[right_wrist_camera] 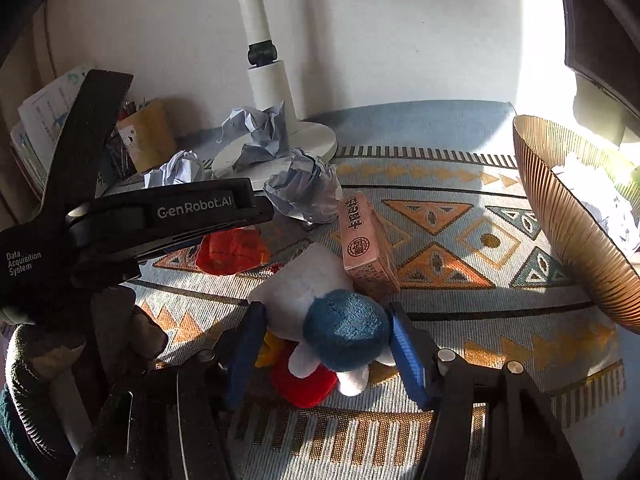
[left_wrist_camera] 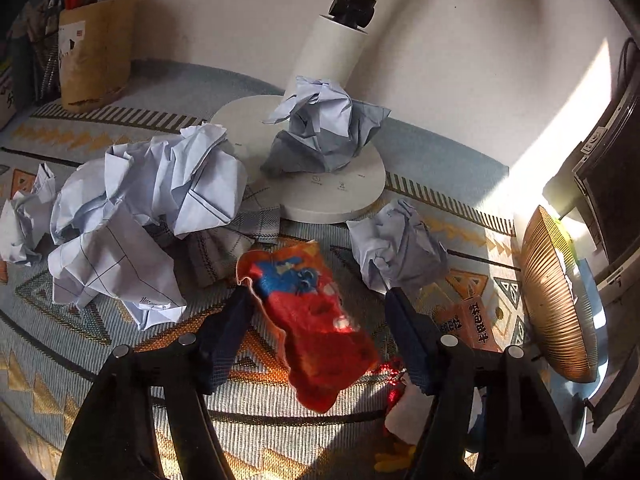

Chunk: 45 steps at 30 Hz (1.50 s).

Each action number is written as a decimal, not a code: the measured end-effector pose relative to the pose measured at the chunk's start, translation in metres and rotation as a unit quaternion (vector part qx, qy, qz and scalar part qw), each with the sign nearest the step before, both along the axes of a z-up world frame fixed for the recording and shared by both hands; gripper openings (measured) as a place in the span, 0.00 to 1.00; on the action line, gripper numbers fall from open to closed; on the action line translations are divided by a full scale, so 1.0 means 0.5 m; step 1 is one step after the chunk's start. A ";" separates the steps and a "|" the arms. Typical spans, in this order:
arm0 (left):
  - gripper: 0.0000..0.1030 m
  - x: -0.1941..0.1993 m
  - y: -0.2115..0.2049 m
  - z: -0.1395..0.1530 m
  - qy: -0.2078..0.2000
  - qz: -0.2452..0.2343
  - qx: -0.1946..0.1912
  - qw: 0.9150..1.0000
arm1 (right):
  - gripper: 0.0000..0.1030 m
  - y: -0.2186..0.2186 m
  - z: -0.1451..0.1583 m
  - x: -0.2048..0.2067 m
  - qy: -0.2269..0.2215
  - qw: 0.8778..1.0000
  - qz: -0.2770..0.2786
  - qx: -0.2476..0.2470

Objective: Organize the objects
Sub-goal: 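Grasp the red plush piece with the left gripper and lift it, then grasp the white-blue plush toy with the right gripper while the left holds the red plush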

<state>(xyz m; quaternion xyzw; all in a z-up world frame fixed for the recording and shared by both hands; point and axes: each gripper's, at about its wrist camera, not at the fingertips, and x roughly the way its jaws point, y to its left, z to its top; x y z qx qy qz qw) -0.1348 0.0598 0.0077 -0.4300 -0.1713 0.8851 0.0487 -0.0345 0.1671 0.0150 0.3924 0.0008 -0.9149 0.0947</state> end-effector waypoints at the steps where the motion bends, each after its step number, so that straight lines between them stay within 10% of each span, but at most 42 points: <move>1: 0.42 0.000 -0.002 -0.001 -0.001 -0.001 0.002 1.000 | 0.54 -0.004 0.003 0.006 0.007 1.000 0.000 0.006; 6: 0.22 0.003 -0.021 -0.005 -0.005 -0.013 0.035 0.999 | 0.29 -0.009 0.023 0.043 0.046 0.999 -0.012 0.018; 19: 0.20 0.192 -0.050 0.042 0.036 -0.072 -0.016 0.997 | 0.31 0.056 0.061 0.106 -0.014 0.995 -0.002 -0.097; 24: 0.20 0.242 -0.085 0.023 0.050 -0.071 -0.022 0.996 | 0.35 0.071 0.058 0.145 -0.023 0.990 0.041 -0.132; 30: 0.20 0.248 -0.070 0.032 0.070 -0.068 -0.053 0.994 | 0.65 0.043 0.039 0.166 -0.014 0.995 0.077 -0.063; 34: 0.20 0.258 -0.049 0.038 0.085 -0.081 -0.086 0.989 | 0.67 0.020 0.012 0.155 -0.037 0.995 0.089 -0.003; 42: 0.20 0.261 -0.056 0.039 0.085 -0.077 -0.086 0.990 | 0.65 0.036 -0.017 0.161 -0.073 0.986 -0.057 -0.138; 45: 0.20 0.260 -0.054 0.038 0.081 -0.079 -0.085 0.990 | 0.66 0.025 -0.010 0.162 -0.079 0.986 -0.024 -0.144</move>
